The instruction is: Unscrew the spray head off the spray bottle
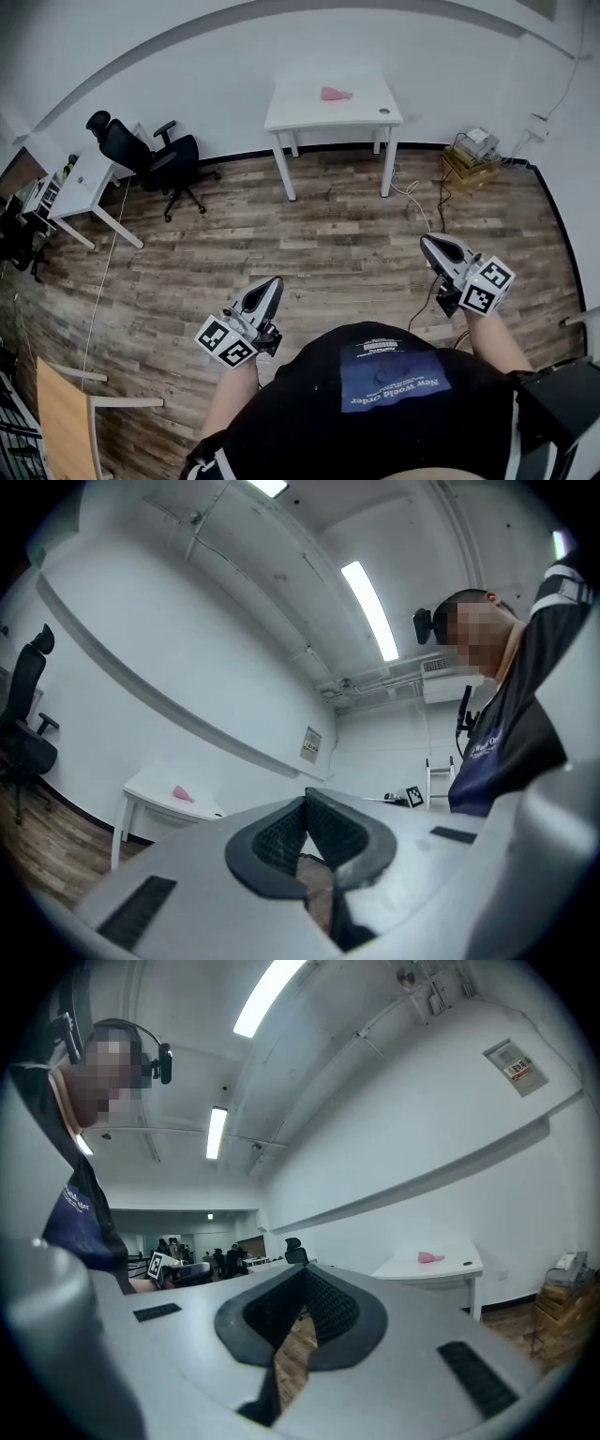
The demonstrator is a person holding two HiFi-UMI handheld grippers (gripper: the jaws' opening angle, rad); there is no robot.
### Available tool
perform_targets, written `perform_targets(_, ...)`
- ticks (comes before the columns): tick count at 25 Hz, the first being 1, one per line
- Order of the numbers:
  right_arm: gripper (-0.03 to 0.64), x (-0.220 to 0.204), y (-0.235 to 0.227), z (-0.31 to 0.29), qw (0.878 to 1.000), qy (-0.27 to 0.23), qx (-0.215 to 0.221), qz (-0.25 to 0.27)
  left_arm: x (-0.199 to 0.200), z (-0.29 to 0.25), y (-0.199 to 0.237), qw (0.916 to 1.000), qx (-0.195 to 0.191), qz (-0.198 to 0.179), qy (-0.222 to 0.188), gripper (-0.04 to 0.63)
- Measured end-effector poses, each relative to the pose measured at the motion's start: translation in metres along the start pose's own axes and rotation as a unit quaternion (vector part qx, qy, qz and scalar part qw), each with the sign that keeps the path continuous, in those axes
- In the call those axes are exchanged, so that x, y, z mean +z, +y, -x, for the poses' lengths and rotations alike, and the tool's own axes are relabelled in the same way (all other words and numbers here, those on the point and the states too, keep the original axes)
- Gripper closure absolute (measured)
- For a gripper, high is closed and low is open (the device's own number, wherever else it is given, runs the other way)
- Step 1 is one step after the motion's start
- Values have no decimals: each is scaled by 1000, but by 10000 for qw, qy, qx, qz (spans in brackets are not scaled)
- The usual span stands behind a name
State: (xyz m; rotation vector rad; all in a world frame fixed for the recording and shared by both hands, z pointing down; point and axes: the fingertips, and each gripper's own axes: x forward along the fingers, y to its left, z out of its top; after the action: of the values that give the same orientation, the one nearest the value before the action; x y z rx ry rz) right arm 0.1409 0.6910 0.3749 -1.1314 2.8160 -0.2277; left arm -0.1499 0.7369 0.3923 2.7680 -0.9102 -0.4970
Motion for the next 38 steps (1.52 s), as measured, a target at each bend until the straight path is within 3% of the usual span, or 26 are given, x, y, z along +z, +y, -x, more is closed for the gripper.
perform_targets(8, 623, -1, -48, 14, 9998, 81, -167, -57, -20, -60, 0, 9993, -221, 147, 266, 603)
perform_targets(15, 623, -10, -68, -4, 9992, 157, -344, -88, -23, -82, 36, 9983, -412, 241, 348, 603)
perform_targets(22, 623, 0, -78, -63, 9975, 129, -689, 47, -6, -99, 109, 9956, -799, 377, 301, 603)
perform_targets(26, 623, 5, -75, -113, 9968, 79, -793, 73, 19, -100, 157, 9942, -987, 272, 338, 603)
perform_targets(31, 623, 7, -73, -181, 9962, 30, -869, 42, 46, -91, 222, 9938, -1008, 300, 350, 603)
perform_targets(38, 623, -7, -67, -262, 9975, 134, -695, -19, 49, -66, 290, 9950, -857, 355, 374, 603)
